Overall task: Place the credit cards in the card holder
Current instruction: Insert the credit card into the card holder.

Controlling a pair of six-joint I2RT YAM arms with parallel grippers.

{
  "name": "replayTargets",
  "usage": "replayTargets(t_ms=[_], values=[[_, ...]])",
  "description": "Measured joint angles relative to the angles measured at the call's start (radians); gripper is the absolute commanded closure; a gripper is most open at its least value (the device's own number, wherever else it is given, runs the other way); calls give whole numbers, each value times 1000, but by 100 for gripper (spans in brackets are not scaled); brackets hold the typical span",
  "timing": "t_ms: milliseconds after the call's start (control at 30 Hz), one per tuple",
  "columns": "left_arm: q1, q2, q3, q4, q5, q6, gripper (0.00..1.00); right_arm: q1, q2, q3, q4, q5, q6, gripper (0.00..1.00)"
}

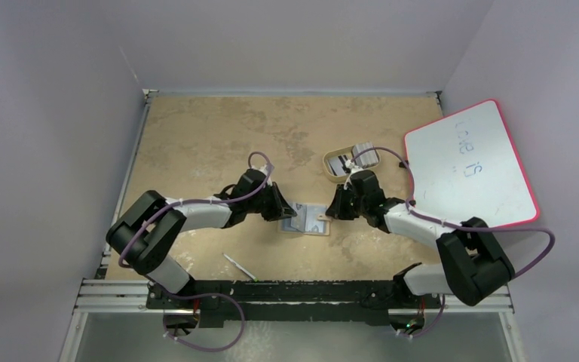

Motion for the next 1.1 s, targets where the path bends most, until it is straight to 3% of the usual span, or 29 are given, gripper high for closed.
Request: replayTargets(t_ms=[367,1100], values=[[0,-42,0,-15,-5,10,100,0,-48,0,-2,1,3,73],[0,2,5,-24,38,89,100,0,-23,-13,0,4,5,70]])
